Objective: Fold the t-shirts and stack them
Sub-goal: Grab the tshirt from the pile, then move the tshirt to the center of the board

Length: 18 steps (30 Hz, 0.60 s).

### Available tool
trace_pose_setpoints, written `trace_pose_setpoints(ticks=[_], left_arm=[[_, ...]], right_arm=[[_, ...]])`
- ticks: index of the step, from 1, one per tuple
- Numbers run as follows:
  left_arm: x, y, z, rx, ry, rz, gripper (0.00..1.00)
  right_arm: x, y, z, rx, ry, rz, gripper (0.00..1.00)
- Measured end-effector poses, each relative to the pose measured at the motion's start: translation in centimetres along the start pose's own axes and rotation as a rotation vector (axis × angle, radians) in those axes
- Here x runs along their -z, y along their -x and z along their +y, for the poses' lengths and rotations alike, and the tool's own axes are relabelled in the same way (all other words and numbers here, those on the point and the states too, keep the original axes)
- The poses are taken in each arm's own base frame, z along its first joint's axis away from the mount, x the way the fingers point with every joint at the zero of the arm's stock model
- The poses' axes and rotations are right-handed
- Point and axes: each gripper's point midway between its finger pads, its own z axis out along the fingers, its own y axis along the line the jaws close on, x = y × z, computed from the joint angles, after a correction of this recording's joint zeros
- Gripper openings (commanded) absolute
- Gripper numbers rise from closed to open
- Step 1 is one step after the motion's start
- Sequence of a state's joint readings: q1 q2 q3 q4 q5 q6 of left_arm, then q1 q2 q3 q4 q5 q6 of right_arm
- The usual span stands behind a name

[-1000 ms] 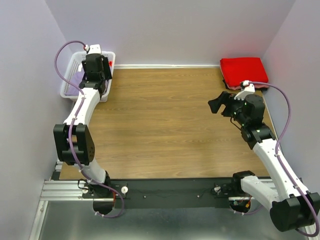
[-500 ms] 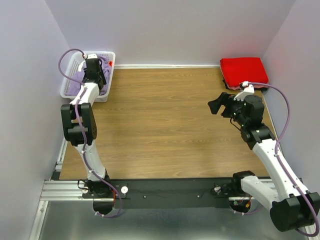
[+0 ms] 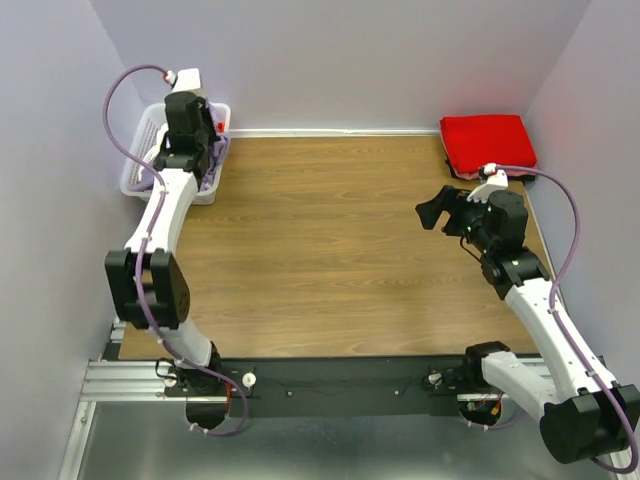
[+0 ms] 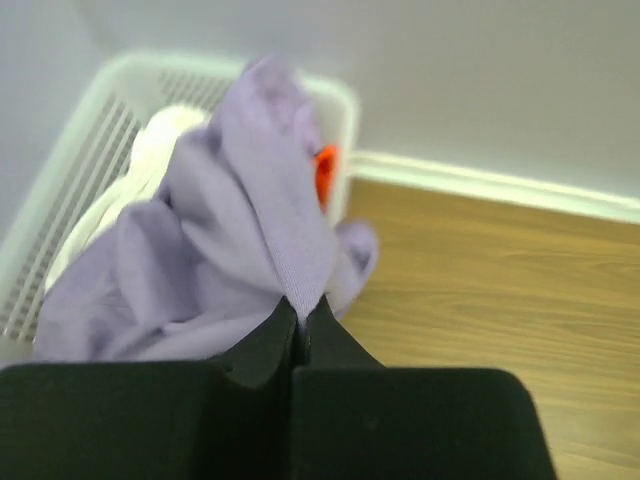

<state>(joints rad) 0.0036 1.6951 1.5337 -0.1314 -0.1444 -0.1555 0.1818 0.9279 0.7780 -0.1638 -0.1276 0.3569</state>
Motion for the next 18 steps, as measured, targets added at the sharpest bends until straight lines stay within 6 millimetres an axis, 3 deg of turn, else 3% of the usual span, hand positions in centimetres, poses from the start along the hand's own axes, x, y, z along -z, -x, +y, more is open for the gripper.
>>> trace_pose_setpoints(ticks=[2,4,8,10,14,16,17,18], left_arm=[[3.2,3.3,-4.1,-0.024,-0.087,-0.087,0.0],[7.8,6.6,-9.9,-0.04,-0.225,-0.187,0.0],[16.5,10.8,-18.8,-0.038,-0.505,-0.325,0.0],[20.4,12.4,-21.5,-0.027,-0.605,-0.375,0.01],[26.4,13.9,-25.0,-0.013,-0.76,-0.431,0.02],[29.1,14.2,-26.2,-0.011,-0.834,-0.448,0.11],[29.9,14.3,-26.3,-0.009,-0.851,-0.459,0.24],[30.2,14.4,-26.1,-0.013,-0.849,-0.474,0.29]], right_arm=[[0.0,0.0,0.0,0.003,-0.001,0.002,1.0],[0.0,0.0,-0.1,0.01,-0.001,0.002,1.0],[0.0,0.1,0.0,0.019,0.0,0.0,1.0],[0.1,0.2,0.0,0.024,0.001,-0.002,1.0],[0.2,1.0,0.2,0.039,0.005,-0.017,1.0],[0.3,1.5,0.3,0.048,0.005,-0.029,1.0],[0.3,1.9,0.4,0.05,0.004,-0.036,1.0],[0.4,2.2,0.5,0.053,0.005,-0.043,1.0]])
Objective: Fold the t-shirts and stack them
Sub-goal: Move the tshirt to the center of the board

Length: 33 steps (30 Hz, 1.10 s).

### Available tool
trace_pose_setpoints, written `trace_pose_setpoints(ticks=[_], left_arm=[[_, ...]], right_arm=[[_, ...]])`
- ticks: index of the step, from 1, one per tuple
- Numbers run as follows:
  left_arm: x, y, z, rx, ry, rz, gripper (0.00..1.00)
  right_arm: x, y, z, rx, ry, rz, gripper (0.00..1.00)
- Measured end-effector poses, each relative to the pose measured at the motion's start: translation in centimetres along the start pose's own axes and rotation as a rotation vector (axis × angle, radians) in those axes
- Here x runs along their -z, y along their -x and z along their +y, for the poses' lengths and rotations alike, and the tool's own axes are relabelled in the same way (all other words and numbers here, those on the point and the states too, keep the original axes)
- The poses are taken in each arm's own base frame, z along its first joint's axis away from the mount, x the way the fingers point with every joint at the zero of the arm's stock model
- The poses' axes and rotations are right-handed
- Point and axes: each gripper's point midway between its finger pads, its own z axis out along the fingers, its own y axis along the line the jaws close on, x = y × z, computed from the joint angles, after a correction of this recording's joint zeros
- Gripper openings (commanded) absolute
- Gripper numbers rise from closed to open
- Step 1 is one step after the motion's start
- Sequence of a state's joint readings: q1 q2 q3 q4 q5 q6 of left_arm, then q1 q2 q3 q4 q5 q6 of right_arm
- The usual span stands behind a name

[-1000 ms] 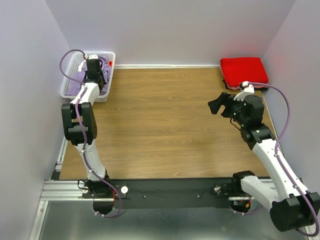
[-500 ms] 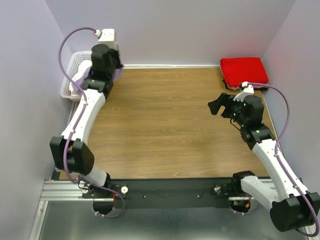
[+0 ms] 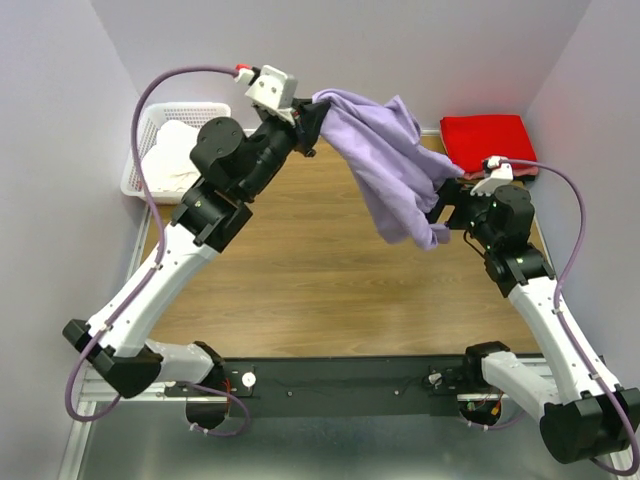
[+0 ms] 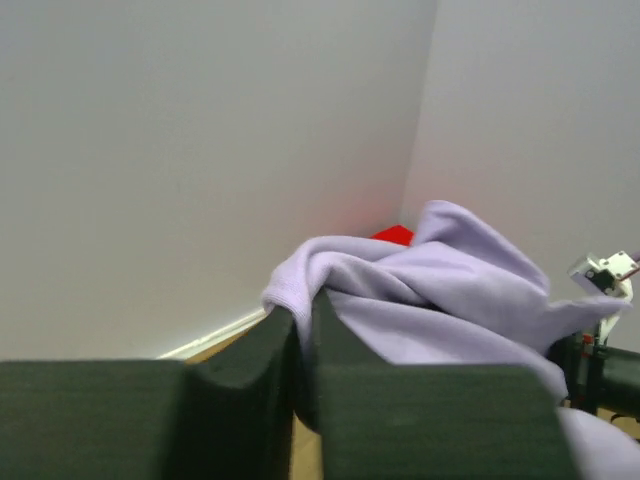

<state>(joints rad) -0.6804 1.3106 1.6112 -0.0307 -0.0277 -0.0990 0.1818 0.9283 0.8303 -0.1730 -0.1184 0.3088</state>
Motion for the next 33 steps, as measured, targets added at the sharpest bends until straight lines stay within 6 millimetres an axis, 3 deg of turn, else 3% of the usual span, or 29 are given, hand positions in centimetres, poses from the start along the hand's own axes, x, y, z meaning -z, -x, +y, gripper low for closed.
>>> trace_pose_setpoints(ticks=[4,5,7,8,11,13,15,17,20,23,26,29,33], left_arm=[[1.6,-0.7,1.3,-0.012,0.062,-0.004,0.46],[1.9,-1.6,2.0,-0.017,0.09,-0.001,0.59],[2.6,-4.4,3.1,-0.022,0.134,0.037,0.68],[3.1,-7.4,4.2,-0.031,0.174,0.09,0.73],[4.5,-15.4,7.4,-0.054,0.266,0.25,0.73],[6.5,-21.0,9.1,-0.072,0.322,0.377,0.74],[8.8,-25.1,9.9,-0.082,0.351,0.479,0.73],[10.5,-27.3,10.0,-0.079,0.357,0.535,0.73],[12.6,-28.0,9.8,-0.063,0.362,0.554,0.73],[14.0,-27.1,9.3,-0.039,0.355,0.524,0.66],[15.2,-27.1,8.5,0.001,0.333,0.519,0.66],[15.8,-28.3,7.0,0.055,0.267,0.551,0.66],[16.4,-30.5,4.3,0.135,0.174,0.62,0.65]], right_arm=[[0.0,0.2,0.0,0.005,0.0,-0.002,1.0],[0.0,0.0,0.0,0.004,-0.001,0.003,1.0],[0.0,-0.2,-0.1,0.003,-0.004,0.012,1.0],[0.0,-0.3,-0.1,0.002,-0.006,0.018,1.0],[-0.1,-1.3,-0.4,-0.003,-0.018,0.056,1.0],[-0.1,-2.2,-0.7,-0.008,-0.03,0.092,1.0],[-0.1,-2.9,-1.0,-0.012,-0.039,0.12,1.0],[0.0,-3.8,-1.2,-0.017,-0.051,0.157,1.0],[-0.1,-5.5,-1.7,-0.041,-0.07,0.217,1.0],[-0.4,-8.1,-2.2,-0.071,-0.08,0.294,1.0],[-0.9,-10.9,-2.4,-0.09,-0.087,0.382,1.0],[-1.3,-12.9,-2.0,-0.088,-0.085,0.451,1.0],[-2.0,-17.2,-0.2,-0.031,-0.069,0.58,1.0]])
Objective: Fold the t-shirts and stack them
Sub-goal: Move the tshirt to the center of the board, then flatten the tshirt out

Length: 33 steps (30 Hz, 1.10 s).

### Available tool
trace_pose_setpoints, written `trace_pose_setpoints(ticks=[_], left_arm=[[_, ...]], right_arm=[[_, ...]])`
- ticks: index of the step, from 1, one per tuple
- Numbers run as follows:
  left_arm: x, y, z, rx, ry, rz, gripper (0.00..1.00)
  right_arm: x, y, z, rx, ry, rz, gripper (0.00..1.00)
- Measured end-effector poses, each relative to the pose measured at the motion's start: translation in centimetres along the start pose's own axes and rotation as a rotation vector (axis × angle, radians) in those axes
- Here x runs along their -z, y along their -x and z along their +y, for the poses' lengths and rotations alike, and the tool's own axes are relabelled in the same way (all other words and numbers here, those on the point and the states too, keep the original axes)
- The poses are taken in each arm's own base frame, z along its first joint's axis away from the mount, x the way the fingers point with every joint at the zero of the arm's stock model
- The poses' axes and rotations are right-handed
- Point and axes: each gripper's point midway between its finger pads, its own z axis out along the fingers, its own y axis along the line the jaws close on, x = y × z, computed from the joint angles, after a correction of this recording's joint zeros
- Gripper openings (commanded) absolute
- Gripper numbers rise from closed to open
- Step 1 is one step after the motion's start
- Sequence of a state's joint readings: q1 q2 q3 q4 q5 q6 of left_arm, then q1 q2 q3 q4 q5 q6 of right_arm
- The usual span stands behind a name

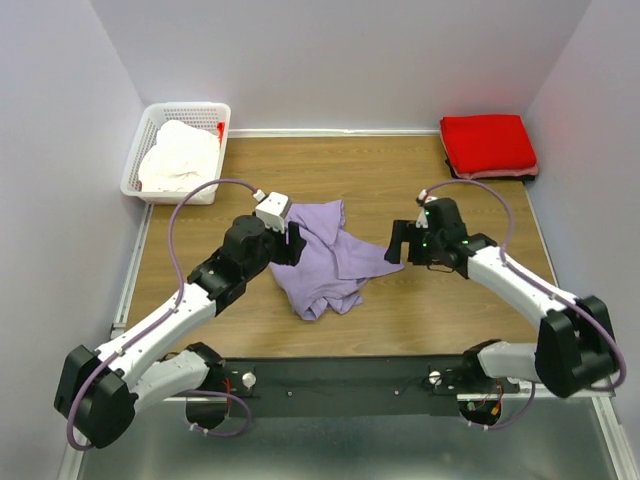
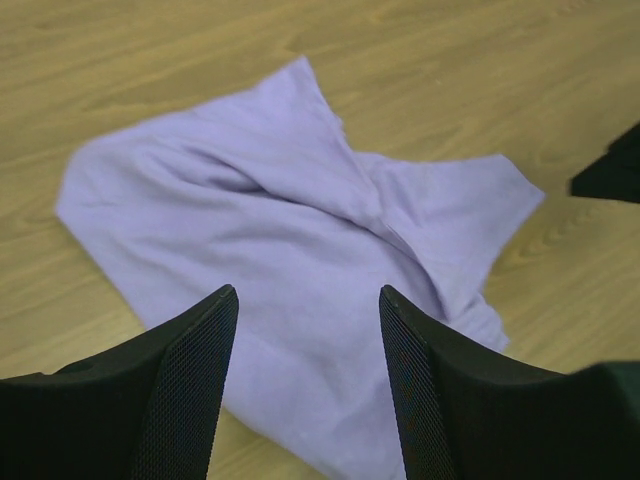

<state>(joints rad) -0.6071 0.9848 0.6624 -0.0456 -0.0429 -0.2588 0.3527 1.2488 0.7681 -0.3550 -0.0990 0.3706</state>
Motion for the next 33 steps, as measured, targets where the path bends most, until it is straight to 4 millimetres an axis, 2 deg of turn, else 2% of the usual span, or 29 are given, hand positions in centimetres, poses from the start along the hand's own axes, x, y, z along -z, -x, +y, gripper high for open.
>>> trace_pose_setpoints(ticks=[2,8,15,19,26,32,33], left_arm=[[-0.3,-1.1,-0.8,0.01,-0.026,0.035,0.64],[-1.2,-3.2,-2.2,0.024,-0.053,0.107,0.63],[-2.1,-5.6,-3.8,0.022,-0.07,0.182,0.63],[-2.2,-6.2,-4.5,0.024,-0.074,0.2,0.63],[-2.4,-6.0,-4.3,0.053,-0.044,0.193,0.63],[-3.2,-6.3,-4.2,0.066,-0.019,0.218,0.63],[-3.4,-6.3,-4.2,0.068,-0.017,0.222,0.63]], right_arm=[[-1.5,-1.9,0.2,0.019,-0.028,0.068,1.0],[-4.0,-4.4,-1.1,0.029,-0.148,0.142,0.97],[-5.4,-4.2,-2.3,0.027,-0.225,0.134,0.87],[-6.0,-3.6,-2.2,0.036,-0.235,0.114,0.76],[-6.7,-3.4,-1.6,0.043,-0.225,0.102,0.44],[-6.9,-3.7,-1.1,0.046,-0.214,0.109,0.04],[-6.8,-3.7,-1.0,0.046,-0.213,0.113,0.0]])
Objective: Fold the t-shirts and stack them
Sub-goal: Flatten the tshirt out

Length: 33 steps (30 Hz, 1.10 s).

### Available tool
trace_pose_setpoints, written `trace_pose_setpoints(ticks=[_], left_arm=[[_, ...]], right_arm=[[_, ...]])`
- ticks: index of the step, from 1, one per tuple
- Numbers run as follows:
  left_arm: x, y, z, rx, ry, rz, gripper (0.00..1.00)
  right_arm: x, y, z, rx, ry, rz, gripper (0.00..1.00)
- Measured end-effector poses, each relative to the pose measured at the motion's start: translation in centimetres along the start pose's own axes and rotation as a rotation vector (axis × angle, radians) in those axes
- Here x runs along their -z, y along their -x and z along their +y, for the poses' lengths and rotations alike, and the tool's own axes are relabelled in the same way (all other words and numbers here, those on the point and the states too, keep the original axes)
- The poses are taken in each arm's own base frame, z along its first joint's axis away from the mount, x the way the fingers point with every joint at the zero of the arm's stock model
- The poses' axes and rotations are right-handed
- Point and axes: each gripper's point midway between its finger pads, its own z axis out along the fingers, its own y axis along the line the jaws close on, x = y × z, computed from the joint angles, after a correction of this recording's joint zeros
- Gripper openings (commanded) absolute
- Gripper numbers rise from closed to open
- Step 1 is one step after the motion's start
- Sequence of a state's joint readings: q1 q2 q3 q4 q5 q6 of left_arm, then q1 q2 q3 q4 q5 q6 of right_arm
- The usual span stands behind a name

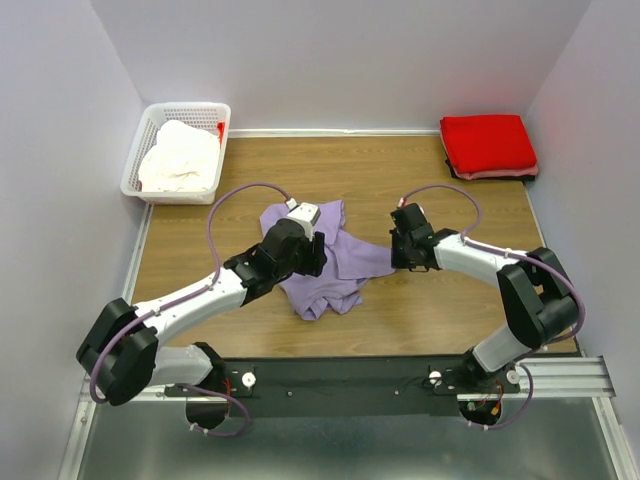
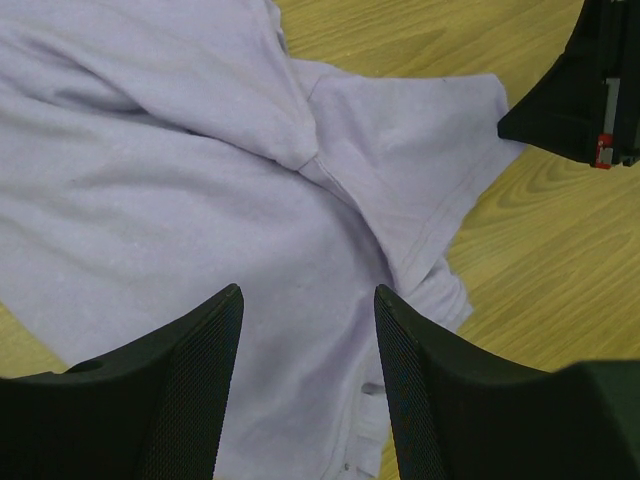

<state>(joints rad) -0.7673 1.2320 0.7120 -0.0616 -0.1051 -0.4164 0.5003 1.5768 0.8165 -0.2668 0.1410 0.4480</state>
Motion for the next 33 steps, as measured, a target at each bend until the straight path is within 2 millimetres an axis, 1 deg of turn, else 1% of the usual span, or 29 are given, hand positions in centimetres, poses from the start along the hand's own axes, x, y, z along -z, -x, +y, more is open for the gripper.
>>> trace_pose_setpoints(ticks=[4,6,7,8,9,11,12,13,14,16,18,19,20,23,24,27,29,33], left_arm=[[-0.3,0.2,-0.1,0.003,0.006,0.014,0.63],[-0.3,0.4,-0.1,0.001,0.01,0.016,0.63],[-0.3,0.5,-0.1,0.001,0.013,0.016,0.63],[-0.3,0.7,-0.1,-0.002,0.015,0.014,0.63],[-0.2,0.9,-0.2,-0.003,0.017,0.012,0.63],[-0.3,1.2,-0.2,-0.007,0.019,0.009,0.63],[-0.3,1.3,-0.2,-0.007,0.019,0.008,0.63],[-0.3,1.3,-0.2,-0.008,0.019,0.008,0.63],[-0.3,1.3,-0.2,-0.009,0.019,0.009,0.63],[-0.3,1.4,-0.2,-0.008,0.019,0.008,0.63],[-0.2,1.3,-0.2,-0.008,0.019,0.009,0.63],[-0.2,1.4,-0.3,-0.007,0.019,0.008,0.63],[0.0,1.5,-0.3,-0.004,0.017,0.005,0.62],[0.4,1.7,-0.4,0.004,0.011,-0.009,0.61],[0.6,1.7,-0.4,0.007,0.009,-0.011,0.61],[0.9,1.4,-0.5,0.021,0.005,-0.013,0.61],[1.0,0.9,-0.6,0.024,0.002,-0.005,0.61],[1.0,0.6,-1.4,0.018,-0.016,0.001,0.61]], right_arm=[[0.4,0.1,0.2,0.01,-0.005,0.015,0.0],[1.1,1.4,0.6,0.008,0.0,-0.001,0.01],[1.6,2.4,0.9,0.007,0.005,-0.021,0.01],[2.3,4.0,1.4,0.006,0.011,-0.053,0.01],[3.3,6.2,2.1,0.002,0.024,-0.104,0.01],[5.6,11.1,3.5,-0.006,0.05,-0.228,0.01],[7.5,14.2,4.1,-0.017,0.058,-0.307,0.0],[8.3,15.5,4.4,-0.022,0.06,-0.343,0.0],[9.9,18.1,4.9,-0.029,0.064,-0.411,0.0],[12.3,22.0,5.4,-0.035,0.055,-0.519,0.0],[13.8,25.5,5.9,-0.041,0.044,-0.608,0.0],[14.1,26.8,6.1,-0.042,0.031,-0.636,0.01],[14.1,27.3,6.2,-0.043,0.025,-0.645,0.0],[12.6,28.6,6.6,-0.026,0.0,-0.644,0.01],[11.5,28.7,6.8,-0.016,-0.01,-0.63,0.0],[10.1,28.9,7.0,0.0,-0.023,-0.609,0.01],[9.8,29.2,7.1,0.006,-0.03,-0.606,0.01],[10.0,29.4,7.2,0.007,-0.027,-0.613,0.01]])
